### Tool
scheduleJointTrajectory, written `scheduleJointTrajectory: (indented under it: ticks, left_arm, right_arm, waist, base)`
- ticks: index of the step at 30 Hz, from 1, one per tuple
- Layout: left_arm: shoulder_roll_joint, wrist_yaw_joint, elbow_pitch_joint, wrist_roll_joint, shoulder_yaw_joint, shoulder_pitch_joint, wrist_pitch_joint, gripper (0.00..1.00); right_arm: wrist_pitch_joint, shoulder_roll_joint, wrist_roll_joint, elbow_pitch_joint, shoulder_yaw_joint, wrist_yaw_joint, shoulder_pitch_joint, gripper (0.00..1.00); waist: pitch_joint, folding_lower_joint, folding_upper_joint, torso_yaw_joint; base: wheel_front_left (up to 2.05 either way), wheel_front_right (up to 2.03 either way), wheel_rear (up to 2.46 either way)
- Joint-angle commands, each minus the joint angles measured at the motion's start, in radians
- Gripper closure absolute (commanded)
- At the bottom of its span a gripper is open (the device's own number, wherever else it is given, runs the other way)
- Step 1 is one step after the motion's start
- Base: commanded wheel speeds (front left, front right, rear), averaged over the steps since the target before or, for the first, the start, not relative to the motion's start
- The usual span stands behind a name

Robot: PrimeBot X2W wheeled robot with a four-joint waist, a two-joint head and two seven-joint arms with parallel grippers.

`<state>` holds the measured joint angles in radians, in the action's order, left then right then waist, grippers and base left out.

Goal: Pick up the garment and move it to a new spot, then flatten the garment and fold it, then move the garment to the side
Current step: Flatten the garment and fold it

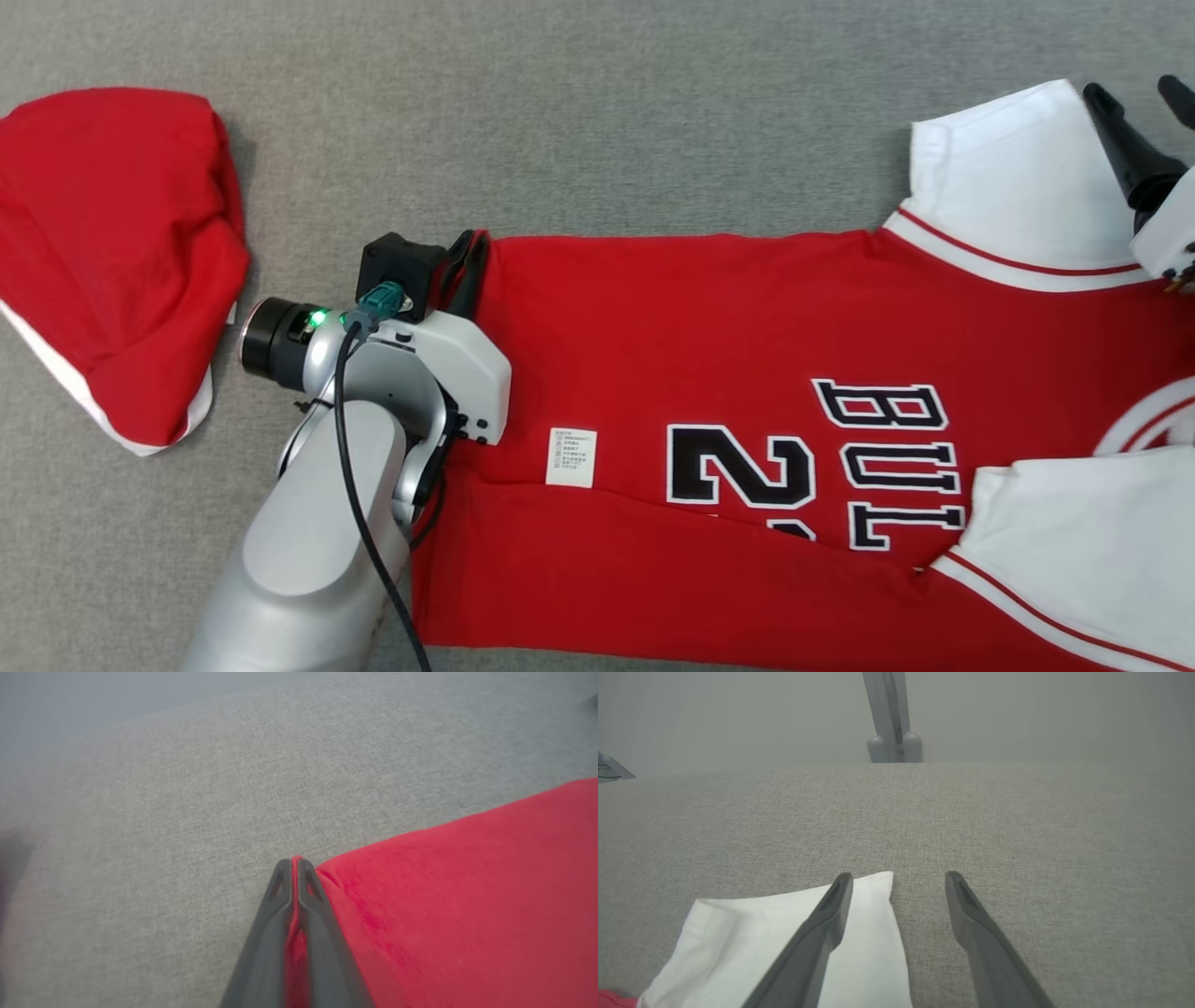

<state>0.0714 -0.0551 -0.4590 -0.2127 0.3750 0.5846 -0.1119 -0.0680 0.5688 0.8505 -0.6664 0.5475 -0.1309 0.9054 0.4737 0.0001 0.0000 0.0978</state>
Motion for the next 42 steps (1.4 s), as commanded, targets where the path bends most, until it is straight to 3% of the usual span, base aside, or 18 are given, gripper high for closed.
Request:
scheduleJointTrajectory:
  ticks: [1, 14, 15, 16, 17, 18, 42]
  left_arm:
    - [0.001, -0.005, -0.015, -0.003, 0.004, 0.016, 0.003, 1.00]
    - [-0.009, -0.013, -0.098, -0.036, 0.043, 0.071, 0.045, 1.00]
    - [-0.009, -0.014, -0.103, -0.038, 0.045, 0.073, 0.048, 1.00]
    - [-0.010, -0.014, -0.108, -0.042, 0.047, 0.076, 0.048, 1.00]
    - [-0.010, -0.014, -0.112, -0.046, 0.049, 0.079, 0.052, 1.00]
    - [-0.011, -0.013, -0.115, -0.047, 0.051, 0.081, 0.054, 1.00]
    - [0.017, -0.021, -0.177, -0.086, 0.037, 0.078, 0.117, 1.00]
  right_arm:
    - [-0.003, 0.010, 0.016, -0.018, 0.013, 0.000, 0.023, 0.00]
    - [-0.036, 0.036, 0.130, -0.146, 0.189, 0.000, 0.140, 0.00]
    - [-0.037, 0.034, 0.138, -0.151, 0.198, 0.000, 0.145, 0.39]
    - [-0.036, 0.034, 0.146, -0.155, 0.207, 0.000, 0.149, 0.52]
    - [-0.035, 0.034, 0.154, -0.158, 0.217, 0.000, 0.151, 0.52]
    - [-0.035, 0.034, 0.163, -0.160, 0.228, 0.000, 0.155, 1.00]
    - [0.237, 0.078, 0.244, -0.079, 0.450, 0.000, 0.153, 1.00]
  waist:
    - [0.024, -0.0001, 0.0000, 0.026]
    - [0.046, -0.0001, 0.0000, 0.055]
    - [0.046, -0.0001, 0.0000, 0.055]
    - [0.045, -0.0001, 0.0000, 0.055]
    - [0.046, -0.0001, 0.0000, 0.055]
    - [0.046, -0.0001, 0.0000, 0.055]
    - [-0.034, -0.0001, 0.0000, -0.009]
  base:
    - [0.00, 0.00, 0.00]
    - [0.00, 0.00, 0.00]
    - [0.00, 0.00, 0.00]
    - [0.00, 0.00, 0.00]
    - [0.00, 0.00, 0.00]
    - [0.00, 0.00, 0.00]
    - [0.00, 0.00, 0.00]
